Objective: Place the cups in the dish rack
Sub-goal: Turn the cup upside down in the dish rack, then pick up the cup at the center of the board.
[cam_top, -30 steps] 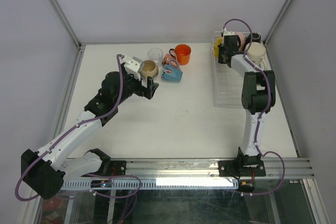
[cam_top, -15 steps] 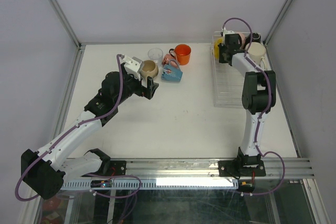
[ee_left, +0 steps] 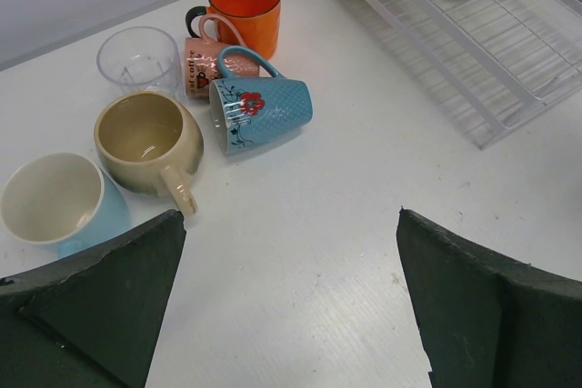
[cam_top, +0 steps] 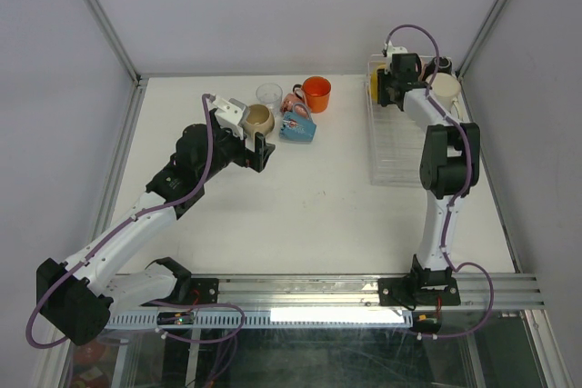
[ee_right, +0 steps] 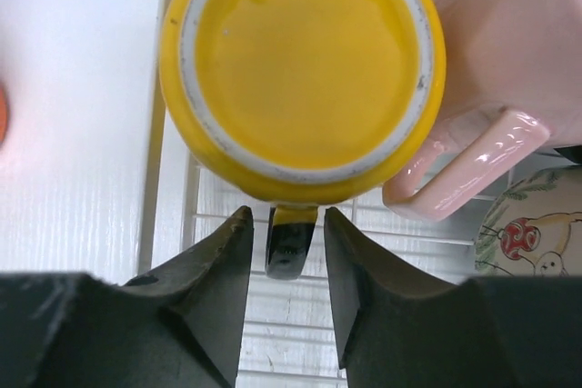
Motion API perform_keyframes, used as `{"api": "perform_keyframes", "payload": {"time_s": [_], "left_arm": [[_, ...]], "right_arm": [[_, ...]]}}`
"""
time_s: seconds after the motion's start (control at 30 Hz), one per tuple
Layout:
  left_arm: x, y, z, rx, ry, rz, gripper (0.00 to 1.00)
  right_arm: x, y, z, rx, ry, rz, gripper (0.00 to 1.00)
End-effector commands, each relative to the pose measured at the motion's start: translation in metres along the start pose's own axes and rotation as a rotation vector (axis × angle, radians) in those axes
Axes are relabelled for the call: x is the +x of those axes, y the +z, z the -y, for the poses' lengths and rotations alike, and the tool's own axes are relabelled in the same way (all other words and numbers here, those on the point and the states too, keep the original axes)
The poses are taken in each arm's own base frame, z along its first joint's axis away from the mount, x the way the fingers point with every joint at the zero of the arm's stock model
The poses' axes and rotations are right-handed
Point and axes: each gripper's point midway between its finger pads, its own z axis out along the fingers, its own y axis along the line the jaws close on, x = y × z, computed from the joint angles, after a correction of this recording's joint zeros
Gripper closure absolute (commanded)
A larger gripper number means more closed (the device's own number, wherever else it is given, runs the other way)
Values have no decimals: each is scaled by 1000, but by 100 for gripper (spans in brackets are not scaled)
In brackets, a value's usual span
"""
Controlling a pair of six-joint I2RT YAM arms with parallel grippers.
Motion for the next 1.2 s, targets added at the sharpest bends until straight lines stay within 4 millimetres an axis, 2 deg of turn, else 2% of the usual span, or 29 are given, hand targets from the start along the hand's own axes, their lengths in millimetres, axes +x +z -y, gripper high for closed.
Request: {"api": "perform_keyframes", "payload": {"time_s": [0.0,0.2,0.3,0.43,0.57,0.7,0.77,0.93,1.07,1.17], "left_arm": [[-14,-5,-4,-8,13,50,1],[-15,-5,-3,-6,11,54,1],[-15,-5,-3,-6,10,54,1],[-14,-5,-2,-1,8,55,1],[-13,-3,-1,5,8,53,1],[-10,-2,-1,5,5,48,1],[-9,-2,-1,7,-2,45,1],[-14,1,13,70,-91,57,1],[-14,1,31,151,-220,66,1],[-13,-1,41,198,-343,127,1]], "right_arm": [[-61,-57,5,-25,-19,163,60],[-62,-101,-1,-71,-22,201,59],[-58,-130,-11,-131,-28,225,58],[-55,-185,-41,-319,-74,288,54],[-49,-249,-75,-543,-149,379,50],[-29,-301,-102,-732,-223,473,44],[-15,-321,-112,-816,-248,503,43],[-3,-356,-122,-906,-253,571,41],[7,-364,-128,-988,-225,546,41],[14,-365,-124,-1018,-205,569,41]]}}
